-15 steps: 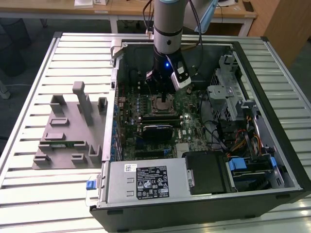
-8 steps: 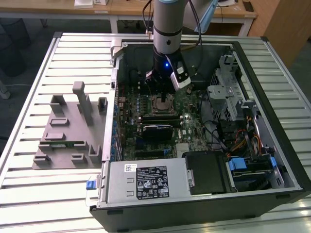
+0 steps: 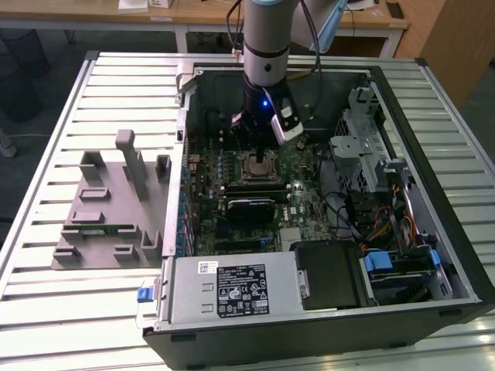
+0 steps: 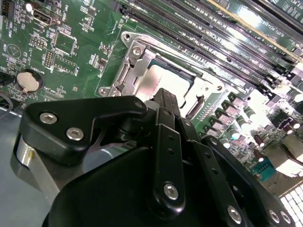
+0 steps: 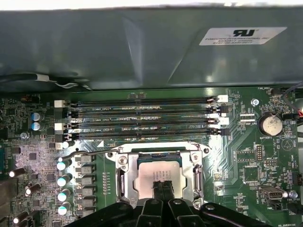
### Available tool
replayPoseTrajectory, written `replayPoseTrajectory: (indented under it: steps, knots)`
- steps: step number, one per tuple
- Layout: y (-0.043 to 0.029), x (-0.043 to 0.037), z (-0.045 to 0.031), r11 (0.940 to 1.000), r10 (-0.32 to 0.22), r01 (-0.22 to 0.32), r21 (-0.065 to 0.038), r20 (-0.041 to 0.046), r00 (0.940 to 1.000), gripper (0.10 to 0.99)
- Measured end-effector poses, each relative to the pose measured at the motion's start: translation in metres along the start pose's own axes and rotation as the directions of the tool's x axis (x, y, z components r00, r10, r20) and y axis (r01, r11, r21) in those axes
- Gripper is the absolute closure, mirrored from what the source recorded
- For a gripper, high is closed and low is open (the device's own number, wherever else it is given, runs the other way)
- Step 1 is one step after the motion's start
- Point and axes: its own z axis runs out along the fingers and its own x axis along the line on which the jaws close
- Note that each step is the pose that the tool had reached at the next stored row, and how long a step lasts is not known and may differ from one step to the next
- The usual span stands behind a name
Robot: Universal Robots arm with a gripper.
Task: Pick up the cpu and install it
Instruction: 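Install the first cpu locking lever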
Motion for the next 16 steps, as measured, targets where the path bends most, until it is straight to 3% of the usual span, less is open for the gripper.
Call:
replayPoseTrajectory:
  steps: [16]
  knots:
    - [-0.0017, 0.0347, -0.0012, 1.0, 0.0, 0.0, -0.001, 0.0004, 1.0, 0.98]
